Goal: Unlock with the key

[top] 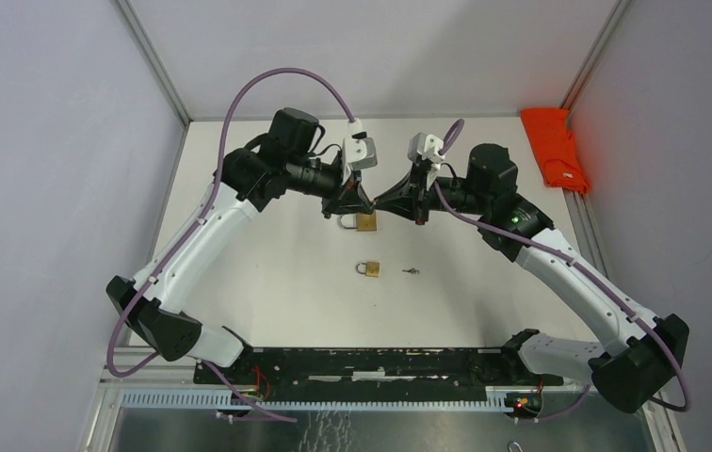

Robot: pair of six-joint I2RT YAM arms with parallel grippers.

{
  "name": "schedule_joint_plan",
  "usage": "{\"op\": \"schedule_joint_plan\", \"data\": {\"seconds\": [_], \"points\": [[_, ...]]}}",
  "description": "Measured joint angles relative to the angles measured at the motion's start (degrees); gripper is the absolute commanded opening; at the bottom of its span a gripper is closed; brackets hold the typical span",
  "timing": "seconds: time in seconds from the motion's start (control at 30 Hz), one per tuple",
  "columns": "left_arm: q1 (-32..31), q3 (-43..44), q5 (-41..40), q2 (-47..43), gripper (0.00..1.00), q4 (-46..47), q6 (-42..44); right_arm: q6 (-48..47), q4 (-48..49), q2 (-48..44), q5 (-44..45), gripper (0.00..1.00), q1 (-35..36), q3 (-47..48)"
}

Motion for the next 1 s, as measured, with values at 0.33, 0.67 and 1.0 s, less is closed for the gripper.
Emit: {"op": "schedule_joint_plan", "data": {"seconds": [0.33, 0.67, 1.0], "points": [[-0.07, 0.00, 2.93, -1.05, 0.35, 1.64, 0.02, 0.33, -0.57, -2.58, 1.09, 0.00, 0.20, -0.09], [-0.57, 0.00, 4.70, -1.38, 0.34, 3.28, 0.02, 0.39, -2.08, -2.80, 2.08, 0.00, 0.28, 0.85], [-0.85, 0.00, 5.01, -1.38, 0.38, 4.50, 0.02, 0.37, -5.35, -3.08, 3.43, 0.00, 0.28, 2.75]]}}
